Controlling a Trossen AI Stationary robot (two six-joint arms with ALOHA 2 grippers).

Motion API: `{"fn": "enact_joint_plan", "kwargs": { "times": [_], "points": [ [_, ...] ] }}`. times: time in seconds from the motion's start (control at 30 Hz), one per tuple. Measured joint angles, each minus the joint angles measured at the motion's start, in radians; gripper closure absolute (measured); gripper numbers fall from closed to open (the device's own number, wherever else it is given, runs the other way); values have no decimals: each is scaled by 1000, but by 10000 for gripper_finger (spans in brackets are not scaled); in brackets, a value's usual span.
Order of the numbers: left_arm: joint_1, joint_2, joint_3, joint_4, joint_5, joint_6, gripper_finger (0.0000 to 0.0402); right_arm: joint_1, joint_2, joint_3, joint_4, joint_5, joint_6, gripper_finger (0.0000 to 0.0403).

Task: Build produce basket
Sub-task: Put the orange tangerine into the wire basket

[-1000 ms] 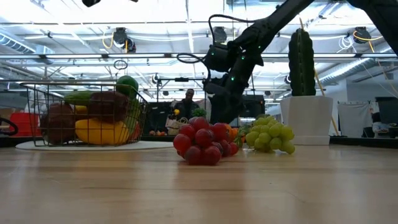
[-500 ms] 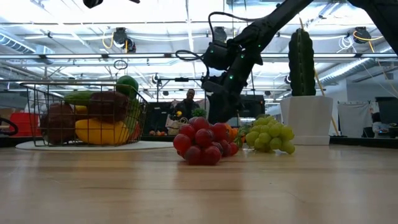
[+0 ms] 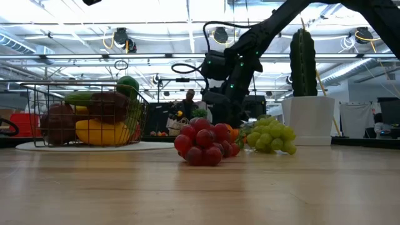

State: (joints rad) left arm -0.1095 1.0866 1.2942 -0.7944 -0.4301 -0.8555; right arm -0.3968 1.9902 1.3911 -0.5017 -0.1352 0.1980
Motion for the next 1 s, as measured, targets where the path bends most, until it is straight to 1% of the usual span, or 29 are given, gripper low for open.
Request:
{"fn": "enact_joint_plan", "kwargs": {
  "times": [0.1, 0.23, 0.37, 0.43, 0.5, 0.6, 0.7, 0.87, 1.0],
  "points": [
    [-9, 0, 0, 0, 0, -1, 334, 19, 8, 0, -12, 11, 4, 190],
    [-23, 0, 0, 4, 0, 5, 334, 40, 8, 0, -6, 82, 11, 183],
    [-33, 0, 0, 4, 1, 22, 334, 43, 13, 0, -14, 87, 10, 165],
    [-38, 0, 0, 4, 1, 23, 334, 43, 30, 1, -23, 88, 10, 165],
    [-45, 0, 0, 5, 1, 23, 334, 43, 39, 3, -41, 83, 3, 172],
    [-52, 0, 0, 6, 1, 20, 334, 48, 53, 6, -53, 90, -3, 195],
    [-62, 0, 0, 6, 1, 19, 334, 51, 58, 6, -52, 110, -5, 231],
    [-74, 0, 0, 7, 1, 5, 334, 50, 61, 4, -72, 121, 7, 312],
    [-76, 0, 0, 14, 1, -11, 334, 42, 58, 3, -86, 84, 2, 383]
  ]
}}
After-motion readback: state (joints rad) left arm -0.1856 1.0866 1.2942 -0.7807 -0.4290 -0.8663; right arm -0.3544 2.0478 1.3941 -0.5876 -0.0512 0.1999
